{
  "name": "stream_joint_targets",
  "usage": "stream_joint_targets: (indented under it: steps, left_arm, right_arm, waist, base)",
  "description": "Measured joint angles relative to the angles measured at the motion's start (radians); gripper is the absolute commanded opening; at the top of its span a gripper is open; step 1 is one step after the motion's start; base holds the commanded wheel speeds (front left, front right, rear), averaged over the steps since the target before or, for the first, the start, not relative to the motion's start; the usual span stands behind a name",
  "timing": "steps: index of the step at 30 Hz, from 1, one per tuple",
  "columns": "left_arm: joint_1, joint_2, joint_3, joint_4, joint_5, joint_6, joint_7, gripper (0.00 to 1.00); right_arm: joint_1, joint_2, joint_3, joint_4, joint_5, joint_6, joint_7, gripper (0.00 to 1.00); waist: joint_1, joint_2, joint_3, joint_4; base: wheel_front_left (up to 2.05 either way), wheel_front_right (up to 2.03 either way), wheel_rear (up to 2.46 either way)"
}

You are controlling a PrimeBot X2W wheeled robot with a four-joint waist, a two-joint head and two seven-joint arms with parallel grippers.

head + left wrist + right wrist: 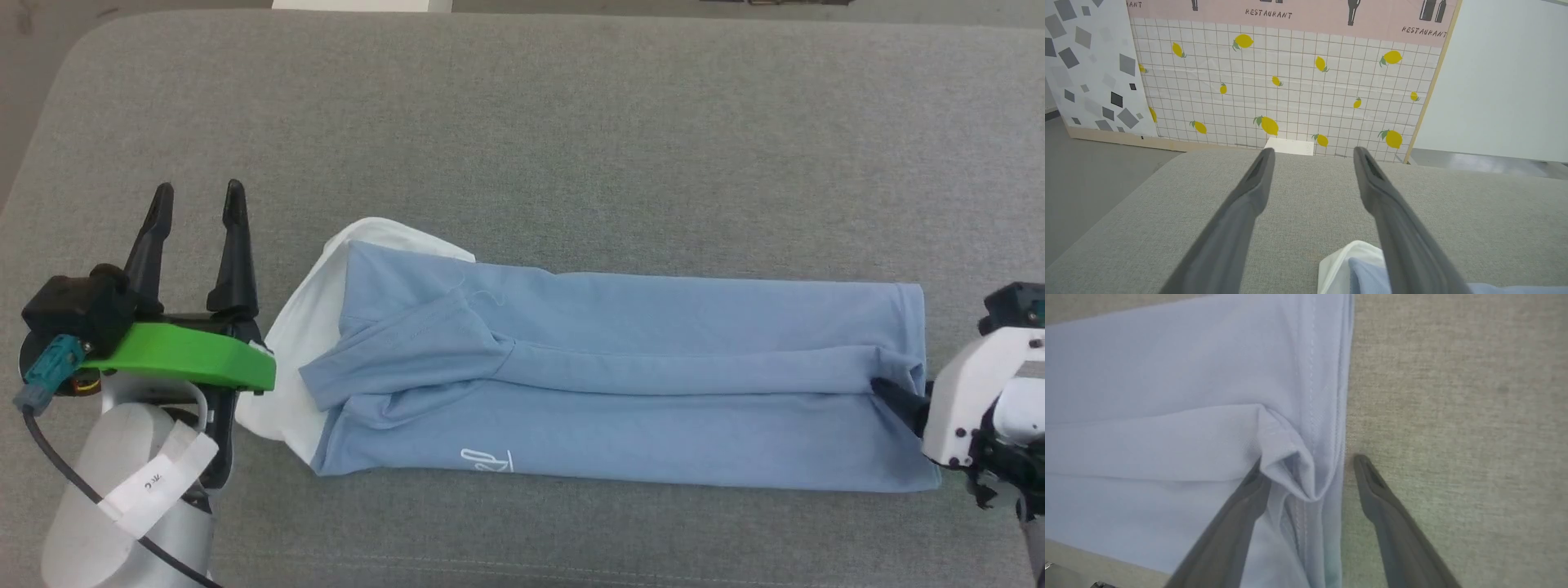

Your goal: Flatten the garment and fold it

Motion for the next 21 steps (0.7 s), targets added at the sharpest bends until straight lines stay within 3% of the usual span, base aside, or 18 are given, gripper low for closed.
stream_joint_targets:
  steps: [10,11,13,21]
  left_arm:
    - [0.008,-0.040,0.041,0.023,0.030,-0.032,0.000,1.00]
    - [0.009,-0.043,0.045,0.024,0.036,-0.033,0.000,1.00]
    - [0.012,-0.045,0.053,0.026,0.041,-0.040,0.000,1.00]
    - [0.028,-0.059,0.077,0.025,0.060,-0.049,0.000,1.00]
  right_arm:
    - [-0.044,-0.020,0.097,0.037,0.049,0.000,-0.019,1.00]
    - [-0.048,-0.023,0.099,0.047,0.050,0.000,-0.018,0.36]
    - [-0.051,-0.029,0.100,0.058,0.046,0.000,-0.018,0.00]
    - [-0.053,-0.026,0.050,0.082,0.013,0.002,-0.013,0.00]
  waist:
    - [0.0000,0.0000,-0.002,0.009]
    - [0.0000,0.0000,-0.004,0.010]
    - [0.0000,0.0000,-0.007,0.011]
    - [0.0000,0.0000,-0.010,0.011]
  base:
    - [0.00,0.00,0.00]
    - [0.00,0.00,0.00]
    - [0.00,0.00,0.00]
    - [0.00,0.00,0.00]
